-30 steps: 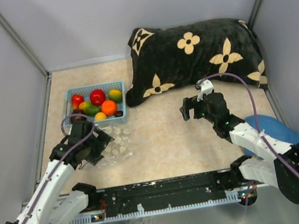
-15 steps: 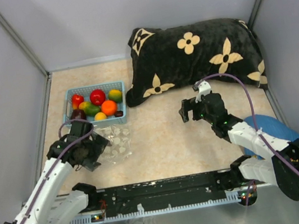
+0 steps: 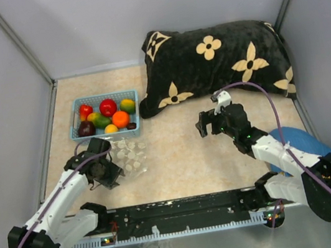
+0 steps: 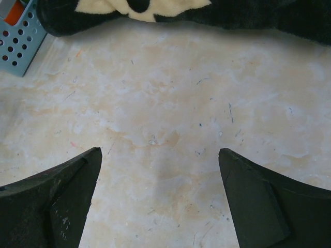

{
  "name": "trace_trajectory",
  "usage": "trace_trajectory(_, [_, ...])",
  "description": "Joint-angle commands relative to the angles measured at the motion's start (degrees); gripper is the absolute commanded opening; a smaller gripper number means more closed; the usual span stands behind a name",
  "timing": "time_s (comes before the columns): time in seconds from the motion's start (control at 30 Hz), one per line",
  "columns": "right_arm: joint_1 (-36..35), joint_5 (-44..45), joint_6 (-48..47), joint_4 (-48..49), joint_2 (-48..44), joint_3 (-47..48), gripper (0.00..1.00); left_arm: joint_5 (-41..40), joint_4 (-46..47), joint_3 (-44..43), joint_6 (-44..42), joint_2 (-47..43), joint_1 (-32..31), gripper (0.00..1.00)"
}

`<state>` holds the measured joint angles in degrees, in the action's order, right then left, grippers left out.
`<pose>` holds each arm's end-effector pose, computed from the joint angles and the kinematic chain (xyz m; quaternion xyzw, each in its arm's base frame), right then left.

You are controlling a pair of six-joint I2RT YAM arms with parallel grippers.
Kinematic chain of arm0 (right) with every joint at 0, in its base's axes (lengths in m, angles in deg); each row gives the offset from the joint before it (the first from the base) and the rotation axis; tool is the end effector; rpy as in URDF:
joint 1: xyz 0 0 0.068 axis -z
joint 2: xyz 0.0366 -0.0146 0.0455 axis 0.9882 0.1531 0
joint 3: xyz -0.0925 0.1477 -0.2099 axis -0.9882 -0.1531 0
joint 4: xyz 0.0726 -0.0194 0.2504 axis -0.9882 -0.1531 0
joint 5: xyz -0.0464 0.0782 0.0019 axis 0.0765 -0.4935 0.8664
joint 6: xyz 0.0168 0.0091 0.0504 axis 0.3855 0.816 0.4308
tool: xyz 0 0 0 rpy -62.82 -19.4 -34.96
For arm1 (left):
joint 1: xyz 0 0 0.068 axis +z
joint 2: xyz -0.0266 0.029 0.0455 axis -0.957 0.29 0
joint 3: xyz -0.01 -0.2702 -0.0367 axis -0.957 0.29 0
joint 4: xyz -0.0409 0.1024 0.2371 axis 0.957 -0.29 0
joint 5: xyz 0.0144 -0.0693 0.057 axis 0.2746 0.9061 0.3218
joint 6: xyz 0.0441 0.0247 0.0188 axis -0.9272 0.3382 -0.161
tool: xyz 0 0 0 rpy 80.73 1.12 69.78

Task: Place the food in the zip-top bag and seal the zipper
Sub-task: Pick up the zipper food storage bag at the center of the board.

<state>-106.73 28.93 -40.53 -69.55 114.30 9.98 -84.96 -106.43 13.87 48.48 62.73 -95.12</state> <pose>0.2072 0.1000 0.2103 -0.1084 0.8308 0.1840 0.5140 0.1382 -0.0525 0.1950 -0.3972 0.9065 -0.0684 0.1254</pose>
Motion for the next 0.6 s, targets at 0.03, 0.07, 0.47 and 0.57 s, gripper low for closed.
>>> trace_trajectory(0.03, [-1.67,-1.17,-1.05,3.57,-0.12,2.53,0.94,-0.91,1.41,-0.35,-1.60,0.25,0.27,0.32])
trace_trajectory(0.07, [-2.09,-1.26,-1.25,3.42,-0.23,2.69,0.93,-0.57,1.26,-0.24,-1.90,-0.17,0.29,0.25])
trace_trajectory(0.47, [-7.51,-1.40,-5.28,-2.17,-3.31,6.00,0.86,2.72,1.86,-1.59,-12.52,-10.89,-0.03,0.00])
trace_trajectory(0.57, [-9.81,-2.33,-5.99,-3.89,-5.39,6.29,0.84,5.28,4.23,-2.61,-16.36,-11.71,-0.60,0.00])
